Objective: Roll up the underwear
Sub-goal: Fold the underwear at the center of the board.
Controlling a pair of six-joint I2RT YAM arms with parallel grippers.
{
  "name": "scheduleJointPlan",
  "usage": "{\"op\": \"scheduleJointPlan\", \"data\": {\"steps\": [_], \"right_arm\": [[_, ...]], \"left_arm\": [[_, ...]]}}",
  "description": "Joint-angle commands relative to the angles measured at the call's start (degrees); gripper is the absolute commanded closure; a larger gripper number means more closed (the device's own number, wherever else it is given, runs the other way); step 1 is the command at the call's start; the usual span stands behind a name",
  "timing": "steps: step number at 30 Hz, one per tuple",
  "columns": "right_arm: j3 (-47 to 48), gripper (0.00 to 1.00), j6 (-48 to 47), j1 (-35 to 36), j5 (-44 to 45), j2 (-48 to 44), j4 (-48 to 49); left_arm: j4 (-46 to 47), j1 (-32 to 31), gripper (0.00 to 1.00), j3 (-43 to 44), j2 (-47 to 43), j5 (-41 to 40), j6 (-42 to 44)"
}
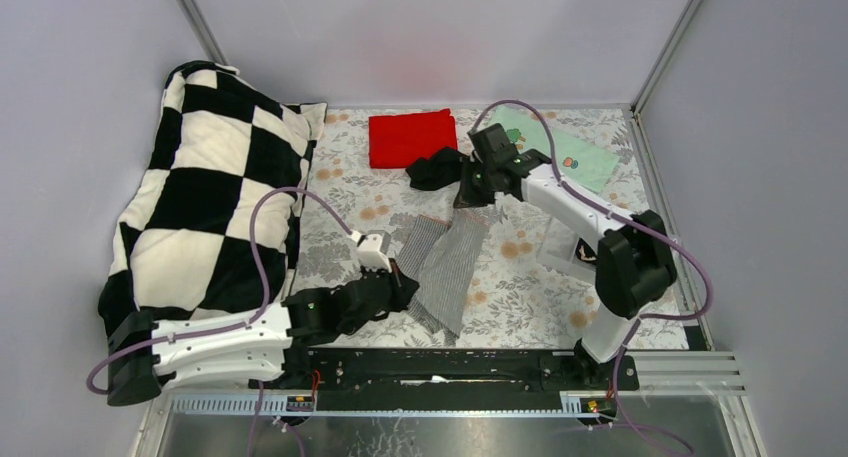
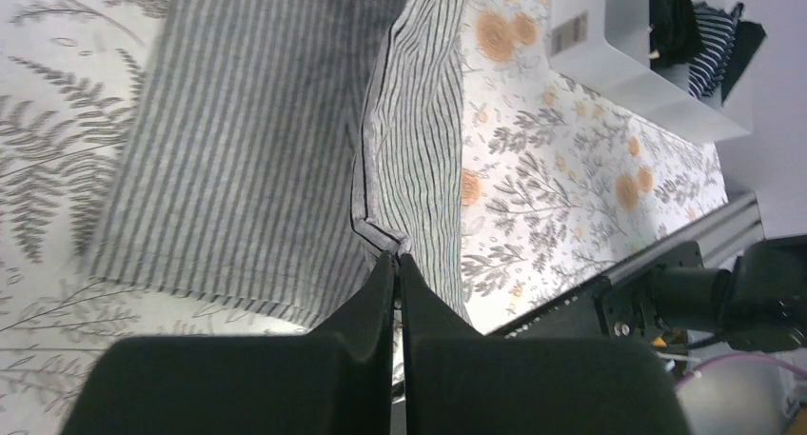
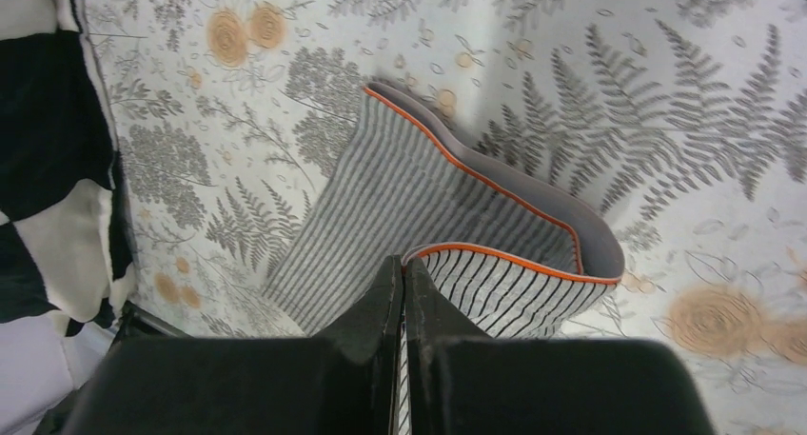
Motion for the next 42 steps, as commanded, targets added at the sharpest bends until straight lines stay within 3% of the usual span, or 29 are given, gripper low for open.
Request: {"op": "scheduleJointPlan", "data": {"steps": [1,9,26,37,42], "right_arm": [[6.5,1.0,1.2,2.2,0.2,3.8,-0.2],[12.2,1.0,1.7,4.2,0.6,11.8,0.2],[17.0,1.0,1.7,4.4,-1.2,22.2,2.1],[17.3,1.0,0.2,4.4,1.5,18.9,0.6],[11.5,1.0,0.5,4.4,5.9,11.1,2.4]], "left_arm": [[-6.1,1.7,1.0,-1.8,-3.8,-4.3,-2.3],[-16.6,4.3,1.0,-2.1,-2.5,-9.3,-8.2],[-15.0,8.0,1.0,-3.7,4.7,-10.1,-9.1],[-14.5,8.4,1.0,-2.8,3.9,-8.7,-7.0],[-7.1,8.3,1.0,0.0,1.8,-1.1,2.3]]}}
